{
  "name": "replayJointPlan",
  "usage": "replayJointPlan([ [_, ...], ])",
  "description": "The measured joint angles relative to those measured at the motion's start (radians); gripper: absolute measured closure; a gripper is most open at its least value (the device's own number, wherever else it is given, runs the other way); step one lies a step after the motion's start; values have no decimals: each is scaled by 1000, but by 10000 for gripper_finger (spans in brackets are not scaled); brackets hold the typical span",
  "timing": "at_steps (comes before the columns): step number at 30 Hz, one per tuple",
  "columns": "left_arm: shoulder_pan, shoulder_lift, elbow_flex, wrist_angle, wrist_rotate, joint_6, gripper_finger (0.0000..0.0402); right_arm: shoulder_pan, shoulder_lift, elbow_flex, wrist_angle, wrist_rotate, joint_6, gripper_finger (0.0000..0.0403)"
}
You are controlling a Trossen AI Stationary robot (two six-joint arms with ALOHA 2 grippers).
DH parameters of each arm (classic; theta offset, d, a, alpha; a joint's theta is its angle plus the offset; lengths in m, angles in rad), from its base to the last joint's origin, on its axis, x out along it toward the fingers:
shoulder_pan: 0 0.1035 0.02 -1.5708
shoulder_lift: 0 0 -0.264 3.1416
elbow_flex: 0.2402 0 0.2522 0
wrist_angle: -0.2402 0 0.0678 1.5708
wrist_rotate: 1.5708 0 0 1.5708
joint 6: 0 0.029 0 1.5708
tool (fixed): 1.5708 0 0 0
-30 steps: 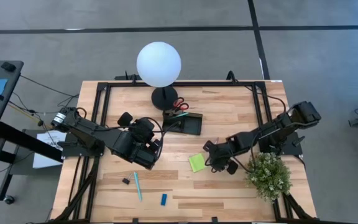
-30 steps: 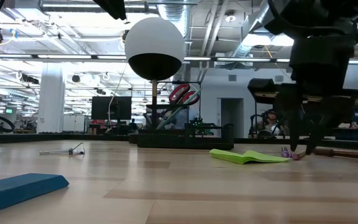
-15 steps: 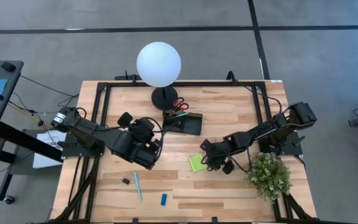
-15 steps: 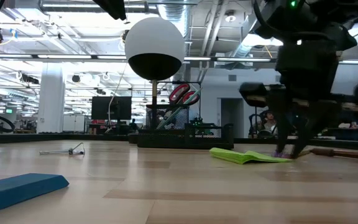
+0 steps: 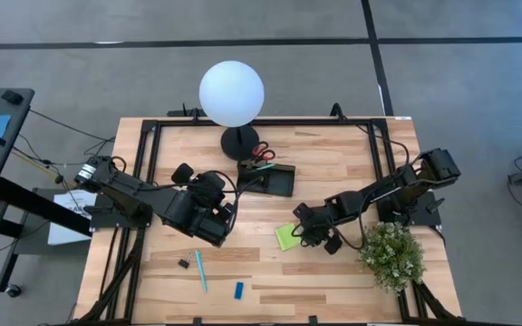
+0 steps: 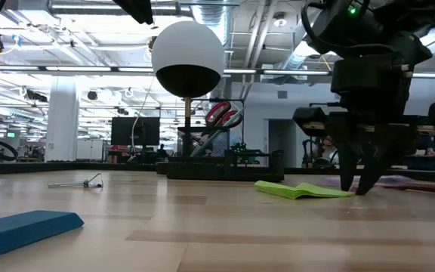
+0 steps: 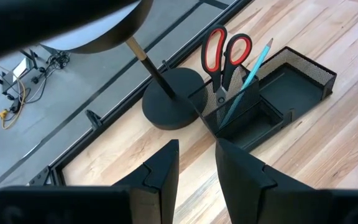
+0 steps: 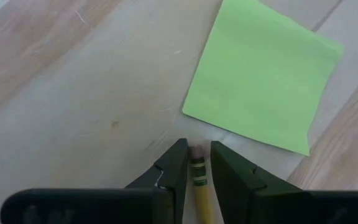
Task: Pick and place office supplies into organizer
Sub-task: Put the yellow pencil into the desk organizer
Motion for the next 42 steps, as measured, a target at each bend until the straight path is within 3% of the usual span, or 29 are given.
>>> replayJointPlan([
  [6, 0, 0, 0, 0, 0, 0, 301, -1, 0, -1, -1, -3, 0, 341],
  [15, 0, 0, 0, 0, 0, 0, 301, 0, 5, 0, -5, -7, -3, 394],
  [22, 0, 0, 0, 0, 0, 0, 301, 0, 5, -3, 21, -8, 31, 390],
  [42, 0, 0, 0, 0, -1, 0, 301, -13, -140, -7, 348, -25, 34, 401],
])
